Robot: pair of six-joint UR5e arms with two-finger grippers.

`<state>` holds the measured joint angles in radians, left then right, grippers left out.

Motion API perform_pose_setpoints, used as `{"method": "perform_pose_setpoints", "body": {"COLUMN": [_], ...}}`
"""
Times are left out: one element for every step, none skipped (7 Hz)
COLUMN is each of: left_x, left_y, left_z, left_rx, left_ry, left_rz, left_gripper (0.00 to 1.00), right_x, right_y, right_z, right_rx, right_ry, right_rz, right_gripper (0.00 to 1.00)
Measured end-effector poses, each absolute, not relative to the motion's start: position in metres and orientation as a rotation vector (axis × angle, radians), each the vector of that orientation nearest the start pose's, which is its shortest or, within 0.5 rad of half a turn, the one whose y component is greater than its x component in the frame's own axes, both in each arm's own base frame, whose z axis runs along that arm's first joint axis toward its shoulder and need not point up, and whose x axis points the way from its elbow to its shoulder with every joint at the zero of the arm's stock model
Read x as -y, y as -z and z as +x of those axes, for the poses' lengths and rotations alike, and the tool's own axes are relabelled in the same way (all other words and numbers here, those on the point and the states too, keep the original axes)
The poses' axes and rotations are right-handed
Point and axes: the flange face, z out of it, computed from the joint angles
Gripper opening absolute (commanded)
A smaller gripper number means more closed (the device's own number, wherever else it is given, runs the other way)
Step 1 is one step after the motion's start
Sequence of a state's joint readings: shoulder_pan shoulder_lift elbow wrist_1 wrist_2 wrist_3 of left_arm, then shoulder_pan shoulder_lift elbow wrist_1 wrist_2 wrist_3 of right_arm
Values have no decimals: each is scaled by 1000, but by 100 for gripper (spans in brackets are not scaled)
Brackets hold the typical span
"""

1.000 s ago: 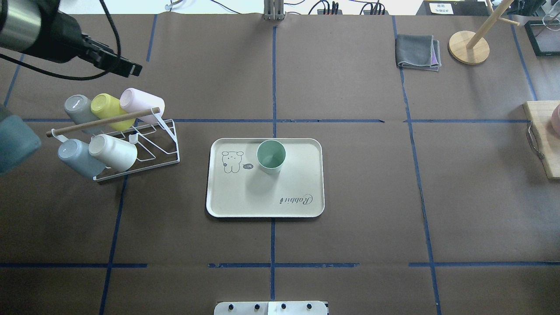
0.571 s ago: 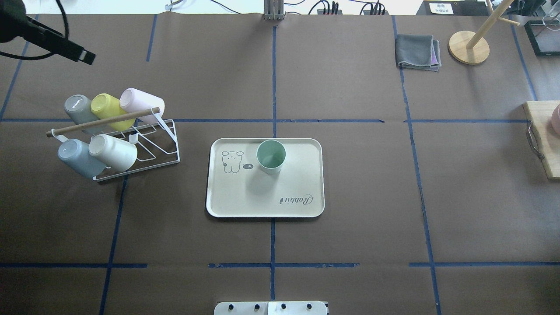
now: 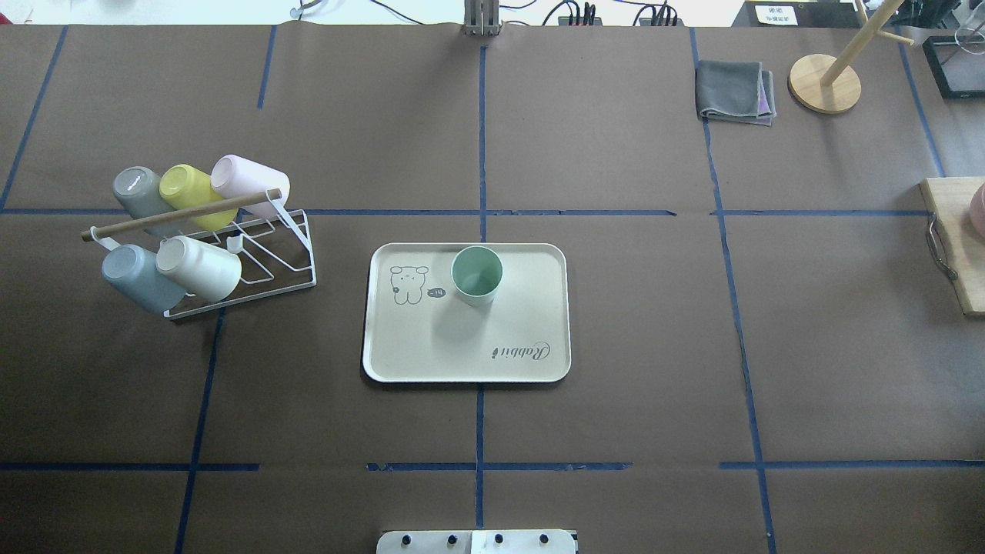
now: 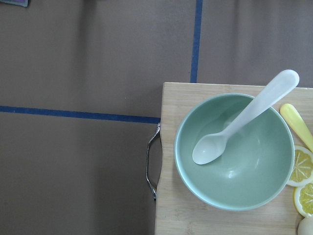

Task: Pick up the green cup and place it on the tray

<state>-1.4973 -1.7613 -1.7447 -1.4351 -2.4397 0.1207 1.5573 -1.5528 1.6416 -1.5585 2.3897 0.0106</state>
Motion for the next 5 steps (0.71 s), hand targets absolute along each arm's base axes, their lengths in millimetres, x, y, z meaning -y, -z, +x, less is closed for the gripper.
{"method": "perform_pose_setpoints", "body": {"left_x": [562, 557, 546, 531, 520], "left_y": [-525, -566, -605, -634, -651], "left_z": [-35, -44, -47, -47, -47], "left_rx": [-885, -895, -901, -904, -905], "left_ry": [-223, -178, -144, -121, -108], "left_rz": [172, 105, 43, -5, -31], "left_gripper": [100, 100, 100, 100, 100], "right_x": [505, 505, 505, 504, 505], "right_y": [-609, -611, -617, -623, -625], "right_z": [53, 53, 53, 53, 53], "right_rx": [822, 824, 826, 828, 828], "right_ry": [46, 42, 34, 27, 25], "right_rz": [88, 82, 67, 55, 51], "right_gripper": [100, 100, 100, 100, 100]}}
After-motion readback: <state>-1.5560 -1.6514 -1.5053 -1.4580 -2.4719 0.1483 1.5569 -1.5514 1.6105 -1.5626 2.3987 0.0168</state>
